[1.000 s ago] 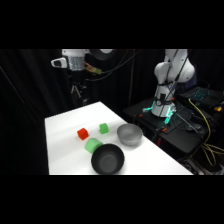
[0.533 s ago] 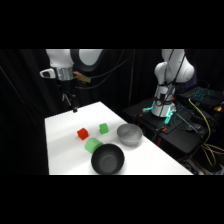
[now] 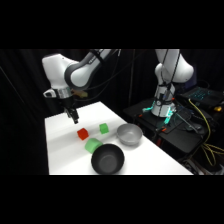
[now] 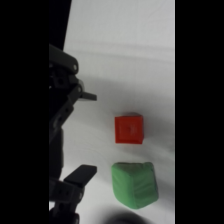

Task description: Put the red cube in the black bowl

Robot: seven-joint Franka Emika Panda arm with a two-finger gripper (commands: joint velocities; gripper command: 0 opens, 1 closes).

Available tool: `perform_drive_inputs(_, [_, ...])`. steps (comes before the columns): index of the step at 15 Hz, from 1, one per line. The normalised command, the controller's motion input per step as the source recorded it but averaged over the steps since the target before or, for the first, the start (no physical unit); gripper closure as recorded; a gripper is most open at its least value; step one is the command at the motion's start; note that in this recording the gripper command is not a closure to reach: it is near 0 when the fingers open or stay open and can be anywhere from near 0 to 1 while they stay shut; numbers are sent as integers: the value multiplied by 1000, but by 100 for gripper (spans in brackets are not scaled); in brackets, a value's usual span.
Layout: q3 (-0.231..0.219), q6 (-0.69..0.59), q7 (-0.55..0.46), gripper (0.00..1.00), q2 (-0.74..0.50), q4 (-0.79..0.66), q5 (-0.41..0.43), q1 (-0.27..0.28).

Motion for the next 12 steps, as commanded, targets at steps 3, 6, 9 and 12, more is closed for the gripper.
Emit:
perform_drive_inputs(3, [117,28,-239,0,170,91,107,-133])
perform_drive_inputs(6, [128,88,-252,0,57,-25,112,-110])
perform_drive_inputs(9, [147,158,-288,0,-12,-76,130,-103])
perform_drive_inputs(12, [91,194,-234,0,10,-59,94,-81])
